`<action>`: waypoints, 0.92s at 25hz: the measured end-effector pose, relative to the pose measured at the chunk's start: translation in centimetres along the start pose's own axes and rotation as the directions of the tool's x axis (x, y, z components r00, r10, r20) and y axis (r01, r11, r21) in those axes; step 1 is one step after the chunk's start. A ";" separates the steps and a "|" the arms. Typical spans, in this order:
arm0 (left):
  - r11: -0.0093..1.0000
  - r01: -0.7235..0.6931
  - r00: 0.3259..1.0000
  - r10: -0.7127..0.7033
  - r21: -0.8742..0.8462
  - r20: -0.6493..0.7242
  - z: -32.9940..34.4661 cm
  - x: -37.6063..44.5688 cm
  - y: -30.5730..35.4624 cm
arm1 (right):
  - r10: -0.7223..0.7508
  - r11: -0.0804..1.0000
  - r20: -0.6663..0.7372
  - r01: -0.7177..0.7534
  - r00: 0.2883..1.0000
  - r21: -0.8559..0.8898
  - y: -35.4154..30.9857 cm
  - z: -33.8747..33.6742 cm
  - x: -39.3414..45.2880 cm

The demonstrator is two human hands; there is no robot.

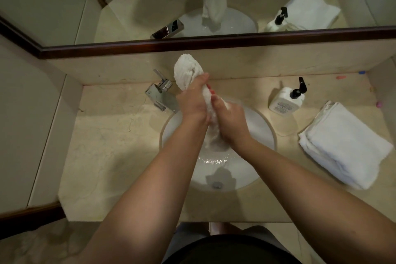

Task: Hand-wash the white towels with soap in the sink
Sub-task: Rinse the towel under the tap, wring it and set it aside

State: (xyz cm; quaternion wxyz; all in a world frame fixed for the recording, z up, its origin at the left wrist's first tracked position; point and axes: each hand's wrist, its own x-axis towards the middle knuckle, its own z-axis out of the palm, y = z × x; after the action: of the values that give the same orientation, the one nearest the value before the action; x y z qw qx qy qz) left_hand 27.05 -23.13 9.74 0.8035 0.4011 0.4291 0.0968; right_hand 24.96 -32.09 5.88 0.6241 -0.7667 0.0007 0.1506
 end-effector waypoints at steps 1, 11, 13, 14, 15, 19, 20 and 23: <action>1.000 0.003 0.999 -0.002 0.008 -0.033 0.0 -0.1 0.0 | -0.007 1.000 -0.016 0.007 1.000 -0.011 0.1 0.2 -0.1; 0.990 0.114 0.993 -0.113 -0.084 0.019 -2.2 -0.5 -0.5 | -0.050 0.934 0.019 0.053 0.999 -0.353 0.0 0.7 -0.9; 0.983 0.167 0.981 -0.157 -0.077 0.116 -3.0 -1.0 -0.8 | -0.074 0.894 0.046 0.086 0.996 -0.439 -0.9 0.6 -1.1; 0.980 0.189 0.970 -0.177 -0.055 0.169 -3.3 -1.6 -0.8 | -0.085 0.894 0.040 0.094 0.996 -0.439 -1.4 0.6 -1.1; 0.981 0.196 0.956 -0.188 -0.012 0.226 -3.6 -2.3 -0.9 | -0.088 0.901 0.016 0.086 0.996 -0.425 -1.8 0.6 -1.0; 0.948 0.196 0.884 -0.281 0.249 0.374 -4.3 -3.7 -0.6 | -0.103 0.946 -0.001 0.097 0.995 -0.310 -2.7 0.5 -0.5; 0.946 0.193 0.863 -0.290 0.260 0.415 -4.5 -3.6 -0.2 | -0.140 0.948 0.030 0.142 0.990 -0.284 -3.3 0.3 -0.6; 0.967 0.146 0.795 -0.241 0.210 0.556 -4.4 -2.8 1.4 | -0.367 0.859 0.054 0.360 0.929 -0.365 -4.4 -0.7 0.8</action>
State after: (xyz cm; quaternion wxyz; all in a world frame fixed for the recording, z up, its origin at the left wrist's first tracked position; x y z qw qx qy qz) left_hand 22.21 -21.11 11.07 0.8672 0.4272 0.2103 -0.1461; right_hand 26.68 -31.63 10.08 0.4863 -0.8575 -0.1666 0.0207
